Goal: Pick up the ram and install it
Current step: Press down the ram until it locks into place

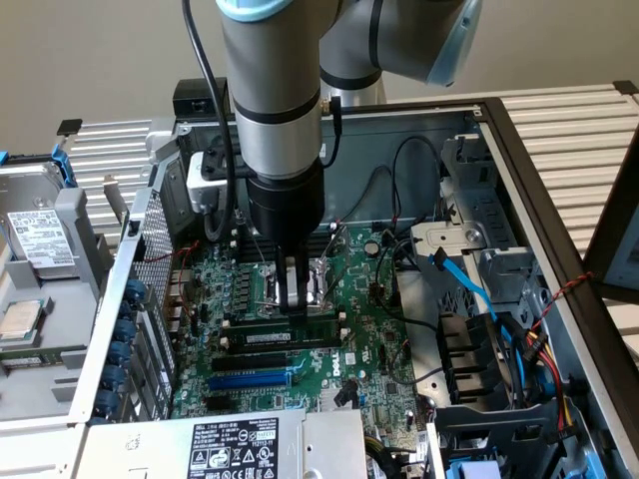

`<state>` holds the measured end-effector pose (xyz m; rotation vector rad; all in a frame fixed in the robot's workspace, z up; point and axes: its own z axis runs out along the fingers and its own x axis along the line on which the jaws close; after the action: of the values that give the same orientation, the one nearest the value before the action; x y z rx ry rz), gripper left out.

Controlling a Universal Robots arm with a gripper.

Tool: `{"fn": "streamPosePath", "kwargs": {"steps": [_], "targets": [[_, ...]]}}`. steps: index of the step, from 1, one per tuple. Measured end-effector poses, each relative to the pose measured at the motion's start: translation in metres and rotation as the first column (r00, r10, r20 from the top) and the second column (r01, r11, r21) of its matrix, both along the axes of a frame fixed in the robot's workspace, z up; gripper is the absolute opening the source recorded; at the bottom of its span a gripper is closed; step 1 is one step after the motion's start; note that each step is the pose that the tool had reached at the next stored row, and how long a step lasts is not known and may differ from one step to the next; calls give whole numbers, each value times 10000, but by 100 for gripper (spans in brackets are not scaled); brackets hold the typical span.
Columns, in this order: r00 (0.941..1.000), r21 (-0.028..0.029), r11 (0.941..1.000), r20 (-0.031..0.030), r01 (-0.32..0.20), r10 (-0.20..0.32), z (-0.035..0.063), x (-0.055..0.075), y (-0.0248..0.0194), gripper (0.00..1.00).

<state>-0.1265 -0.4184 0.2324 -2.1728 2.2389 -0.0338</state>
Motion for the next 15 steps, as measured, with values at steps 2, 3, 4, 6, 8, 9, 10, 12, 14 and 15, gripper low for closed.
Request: {"fn": "streamPosePath", "kwargs": {"steps": [2, 3, 4, 6, 8, 9, 10, 12, 14, 15], "targets": [[10000, -1, 10000, -4, 0, 0, -2, 1, -1, 11], [10000, 2, 10000, -2, 0, 0, -5, 2, 0, 11], [10000, 4, 10000, -2, 0, 0, -9, 2, 0, 11], [10000, 1, 10000, -3, 0, 0, -18, 2, 0, 11], [10000, -5, 10000, -7, -1, 1, -29, 1, -1, 11], [10000, -6, 10000, -8, -1, 1, -36, 1, -1, 11], [10000, -5, 10000, -8, -1, 1, -41, 1, -1, 11], [10000, 0, 10000, -5, -1, 1, -52, 2, -1, 11], [10000, -5, 10000, -9, -1, 1, -55, 2, -1, 11], [10000, 2, 10000, -8, 0, 0, -54, 2, -1, 11]]}}
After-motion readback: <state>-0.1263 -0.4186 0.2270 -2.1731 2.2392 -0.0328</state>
